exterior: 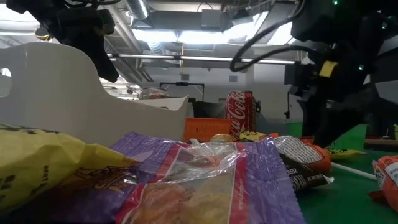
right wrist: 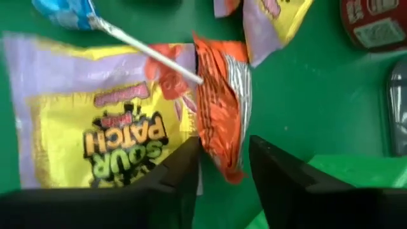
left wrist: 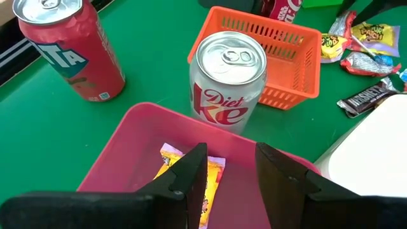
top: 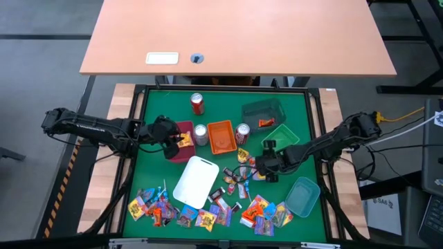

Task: Sort candy
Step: Put the orange candy into the black bin

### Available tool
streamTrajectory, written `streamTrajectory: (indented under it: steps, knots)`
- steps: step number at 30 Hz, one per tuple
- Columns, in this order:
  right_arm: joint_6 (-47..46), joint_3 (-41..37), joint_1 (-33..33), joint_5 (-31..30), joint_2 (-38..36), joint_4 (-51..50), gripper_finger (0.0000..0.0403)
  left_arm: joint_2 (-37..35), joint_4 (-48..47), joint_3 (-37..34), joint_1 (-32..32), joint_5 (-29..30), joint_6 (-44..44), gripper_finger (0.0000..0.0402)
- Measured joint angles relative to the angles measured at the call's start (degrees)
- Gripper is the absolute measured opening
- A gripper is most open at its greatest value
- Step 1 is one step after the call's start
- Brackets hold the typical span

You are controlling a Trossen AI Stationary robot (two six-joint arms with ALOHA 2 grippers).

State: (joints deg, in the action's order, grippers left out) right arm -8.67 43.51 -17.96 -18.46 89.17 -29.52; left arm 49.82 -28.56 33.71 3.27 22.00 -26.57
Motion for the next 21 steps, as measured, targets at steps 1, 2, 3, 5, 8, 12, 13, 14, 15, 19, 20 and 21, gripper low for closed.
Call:
streamTrajectory:
  steps: [1,2,3,5,8,12,13,14,15,19,20,21]
  knots:
    - [0.0,0.0,0.0,0.0,0.1,-0.3,0.0116,0.0,0.0,0.0,0.0,0.0,0.0,0.0122]
    - [0.0,0.0,0.0,0.0,0.1,-0.5,0.0104,0.0,0.1,0.0,0.0,0.0,0.0,0.0122]
    - [0.0,0.0,0.0,0.0,0.1,-0.3,0.0093,0.0,0.1,0.0,0.0,0.0,0.0,0.0122]
    - [0.0,0.0,0.0,0.0,0.1,-0.4,0.0071,0.0,0.1,0.0,0.0,0.0,0.0,0.0122]
    - [0.0,0.0,0.0,0.5,0.0,-0.4,0.0044,0.0,0.2,0.0,0.0,0.0,0.0,0.0122]
    - [0.0,0.0,0.0,1.8,-0.1,-0.4,0.0025,0.0,0.2,0.0,0.0,0.0,-0.3,0.0121]
    - [0.0,0.0,0.0,2.2,-0.1,-0.4,0.0024,0.0,0.2,0.0,0.0,0.0,-0.3,0.0121]
    - [0.0,0.0,0.0,2.3,-0.1,-0.4,0.0024,0.0,0.2,0.0,0.0,0.0,-0.3,0.0121]
    - [0.0,0.0,0.0,2.5,-0.1,-0.4,0.0024,0.0,0.2,0.0,0.0,0.0,-0.3,0.0121]
    - [0.0,0.9,0.0,3.2,-0.1,-1.0,0.0031,0.0,0.2,0.0,0.0,0.0,-0.3,0.0121]
    - [0.0,1.5,0.0,3.2,-0.1,-1.2,0.0031,0.0,0.2,0.0,0.0,0.0,-0.3,0.0121]
    - [0.0,2.2,0.0,3.2,-0.1,-1.3,0.003,0.0,0.2,0.0,0.0,0.0,-0.3,0.0121]
